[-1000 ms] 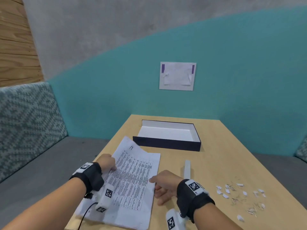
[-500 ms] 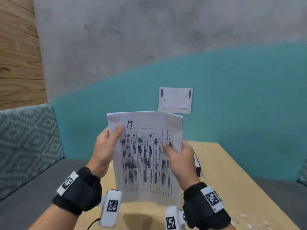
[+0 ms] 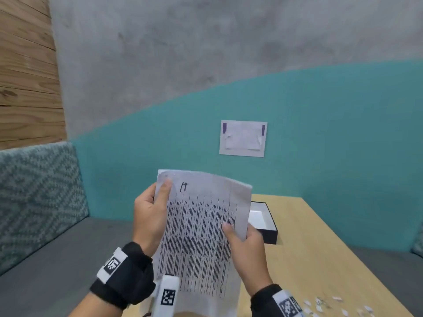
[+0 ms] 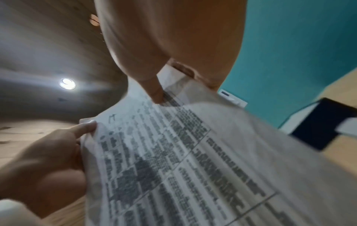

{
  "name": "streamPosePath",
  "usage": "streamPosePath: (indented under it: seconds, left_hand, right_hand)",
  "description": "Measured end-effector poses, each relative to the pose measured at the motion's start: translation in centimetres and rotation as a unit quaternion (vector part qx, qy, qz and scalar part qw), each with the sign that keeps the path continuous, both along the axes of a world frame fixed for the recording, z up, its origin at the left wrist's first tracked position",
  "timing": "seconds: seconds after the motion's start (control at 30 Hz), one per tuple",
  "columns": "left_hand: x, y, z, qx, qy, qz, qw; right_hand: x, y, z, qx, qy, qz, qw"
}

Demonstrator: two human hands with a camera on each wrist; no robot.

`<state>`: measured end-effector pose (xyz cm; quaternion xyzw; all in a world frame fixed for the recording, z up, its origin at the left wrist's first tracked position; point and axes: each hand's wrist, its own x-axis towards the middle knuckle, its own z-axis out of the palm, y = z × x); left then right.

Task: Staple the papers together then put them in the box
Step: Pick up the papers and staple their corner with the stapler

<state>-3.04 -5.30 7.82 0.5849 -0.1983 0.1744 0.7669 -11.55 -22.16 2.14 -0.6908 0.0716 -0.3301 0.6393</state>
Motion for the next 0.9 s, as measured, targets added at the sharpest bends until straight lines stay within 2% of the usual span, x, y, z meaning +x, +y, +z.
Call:
streamPosePath:
  seconds: [0.2, 0.3, 0.47, 0.73, 0.9]
  left_hand:
    - [-0.5, -1.0, 3.1, -0.066, -0.056, 0.042, 0.995]
    - [-0.2, -1.1, 1.3, -0.066, -0.038, 0.046, 0.996]
    - [1.0, -0.5, -2.0, -0.043, 0.011, 0.047, 0.998]
    - [2.0, -0.9, 0.7, -0.080, -0.029, 0.038, 0.996]
    - [2.6, -2.1, -1.9, -0.035, -0.007, 0.044, 0.998]
  right_hand:
    - [0.5, 1.7, 3.9, -0.042, -0.107, -0.038, 0.993]
    - [0.8, 1.6, 2.2, -0.022, -0.078, -0.033, 0.996]
    - [1.2, 0.7, -2.3, 0.033, 0.026, 0.010, 0.999]
    - [2.8, 0.5, 0.5, 0.068, -0.026, -0.018, 0.997]
    - [3.4, -0.1, -2.0, 0.077, 0.047, -0.033, 0.995]
